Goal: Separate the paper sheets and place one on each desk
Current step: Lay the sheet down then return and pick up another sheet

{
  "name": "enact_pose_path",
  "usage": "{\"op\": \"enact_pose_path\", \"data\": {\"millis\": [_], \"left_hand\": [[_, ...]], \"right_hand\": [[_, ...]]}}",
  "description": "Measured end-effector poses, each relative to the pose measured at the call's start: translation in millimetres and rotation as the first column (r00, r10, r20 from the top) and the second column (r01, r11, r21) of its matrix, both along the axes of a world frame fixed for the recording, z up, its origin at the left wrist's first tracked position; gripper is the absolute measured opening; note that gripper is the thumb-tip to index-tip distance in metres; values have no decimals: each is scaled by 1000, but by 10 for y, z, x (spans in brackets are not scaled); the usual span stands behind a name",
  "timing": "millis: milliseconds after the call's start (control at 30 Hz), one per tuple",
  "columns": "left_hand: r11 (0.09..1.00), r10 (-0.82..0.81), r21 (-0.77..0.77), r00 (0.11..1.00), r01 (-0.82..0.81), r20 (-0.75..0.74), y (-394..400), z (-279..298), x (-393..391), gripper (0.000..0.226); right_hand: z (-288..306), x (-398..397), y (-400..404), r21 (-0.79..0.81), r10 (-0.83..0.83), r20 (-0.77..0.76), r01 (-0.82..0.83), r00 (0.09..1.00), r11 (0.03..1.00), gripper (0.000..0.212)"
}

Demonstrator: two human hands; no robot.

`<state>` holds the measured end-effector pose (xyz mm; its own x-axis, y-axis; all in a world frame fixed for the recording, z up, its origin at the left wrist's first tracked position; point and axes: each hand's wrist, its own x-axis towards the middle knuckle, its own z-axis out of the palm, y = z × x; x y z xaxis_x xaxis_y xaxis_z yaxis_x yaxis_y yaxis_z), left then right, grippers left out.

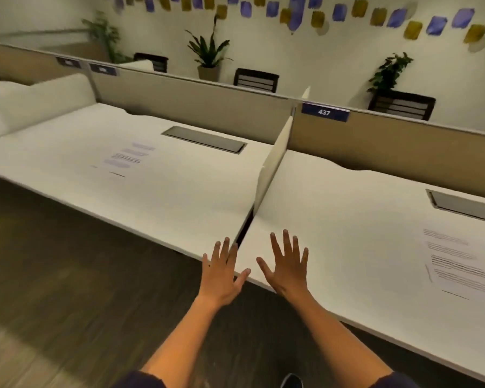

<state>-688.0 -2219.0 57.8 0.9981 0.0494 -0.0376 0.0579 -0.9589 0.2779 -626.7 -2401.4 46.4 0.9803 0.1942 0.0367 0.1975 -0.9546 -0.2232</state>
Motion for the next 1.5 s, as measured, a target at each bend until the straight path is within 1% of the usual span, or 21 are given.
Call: {"op": "enact_pose_path", "data": {"millis": [33, 100, 167, 367, 600, 733, 900, 1133, 1233, 1333, 1500], "left_hand": [[998, 55, 10, 998, -55, 7, 355, 30, -204, 79], [993, 114, 15, 993, -114, 7, 678, 54, -341, 80], [978, 209, -28, 978, -208, 22, 1118, 72, -596, 80], [888, 459, -42, 886, -457, 59, 2455, 61, -1178, 79], [771, 636, -9, 769, -637, 60, 4078, -32, -1504, 80], [693, 720, 1, 693, -721, 23, 5096, -110, -1599, 80], [597, 802, 3, 597, -802, 30, 6282, -27, -1581, 79], [534, 845, -44, 533, -844, 36, 7563, -11, -1436, 79], [518, 855, -45, 518, -854, 29, 8212, -105, -1377, 78], [520, 854, -48, 520, -853, 21, 8923, -228, -1335, 78], [569, 822, -42, 569, -821, 17, 10284, -231, -1204, 79]], "right_hand": [[12, -68, 402, -6, 73, -7, -73, 997, 997, 83], [53, -139, 793, 15, 130, -14, -129, 991, 991, 82], [75, -260, 1351, -11, 237, -15, -237, 971, 971, 83], [189, -507, 2974, -56, 491, 5, -490, 871, 870, 84], [137, -520, 4790, -56, 652, 40, -649, 757, 758, 82], [20, -400, 5936, -45, 717, 11, -716, 697, 696, 82], [69, -197, 7294, -56, 798, 21, -797, 602, 602, 82], [189, 18, 8803, -68, 856, 28, -853, 517, 517, 82], [153, 97, 9477, -85, 863, 17, -859, 505, 505, 82], [77, 162, 10150, -91, 862, 16, -858, 506, 505, 82], [104, 303, 11394, -92, 833, 12, -829, 552, 551, 82]]}}
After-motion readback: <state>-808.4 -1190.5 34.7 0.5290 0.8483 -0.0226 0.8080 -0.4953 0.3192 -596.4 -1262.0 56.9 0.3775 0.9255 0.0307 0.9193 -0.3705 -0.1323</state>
